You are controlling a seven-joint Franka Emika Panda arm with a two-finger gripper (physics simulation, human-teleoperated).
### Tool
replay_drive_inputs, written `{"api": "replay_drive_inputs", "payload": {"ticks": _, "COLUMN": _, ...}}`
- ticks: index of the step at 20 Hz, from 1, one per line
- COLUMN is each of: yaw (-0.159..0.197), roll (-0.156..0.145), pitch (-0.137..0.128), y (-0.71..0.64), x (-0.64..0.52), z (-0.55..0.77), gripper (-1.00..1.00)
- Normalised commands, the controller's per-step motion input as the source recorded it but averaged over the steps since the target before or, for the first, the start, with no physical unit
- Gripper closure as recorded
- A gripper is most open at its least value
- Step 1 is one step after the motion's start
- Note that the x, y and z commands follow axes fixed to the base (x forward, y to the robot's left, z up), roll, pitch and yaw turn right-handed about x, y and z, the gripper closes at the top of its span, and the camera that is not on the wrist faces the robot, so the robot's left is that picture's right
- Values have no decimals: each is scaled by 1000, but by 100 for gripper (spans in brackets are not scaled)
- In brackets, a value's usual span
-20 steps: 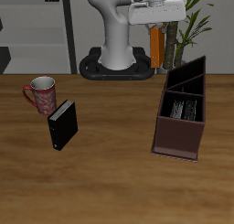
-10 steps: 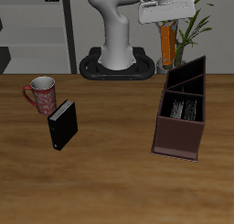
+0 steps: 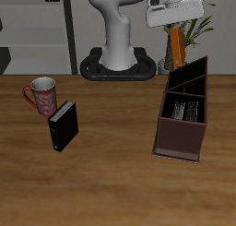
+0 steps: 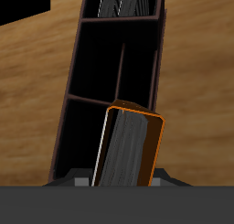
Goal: Place the left striped book into the left desk caddy's right compartment and place the right striped book into the left desk caddy's right compartment and place the orange book into the left desk caddy's left compartment
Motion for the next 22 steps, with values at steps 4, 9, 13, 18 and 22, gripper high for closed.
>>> {"api": "replay_drive_inputs", "payload": {"ticks": 4, "yaw": -14, "roll": 6, "pitch": 29, "y": 205, "x": 74, "z": -85, "gripper": 100}}
{"api": "replay_drive_inputs", "payload": {"ticks": 9, "yaw": 40, "roll": 71, "pitch": 4, "y": 334, "x": -17, "z": -69, "gripper": 100}}
{"api": "replay_drive_inputs", "payload": {"ticks": 13, "yaw": -15, "roll": 48, "pitch": 37, "y": 186, "x": 21, "z": -97, "gripper": 100}}
{"api": "replay_drive_inputs", "payload": {"ticks": 18, "yaw": 16, "roll": 36, "pitch": 13, "y": 116, "x": 11, "z": -58, "gripper": 100}}
{"api": "replay_drive_inputs", "payload": {"ticks": 22, "yaw": 13, "roll": 9, "pitch": -8, "y": 24, "x": 0, "z": -19, "gripper": 100}}
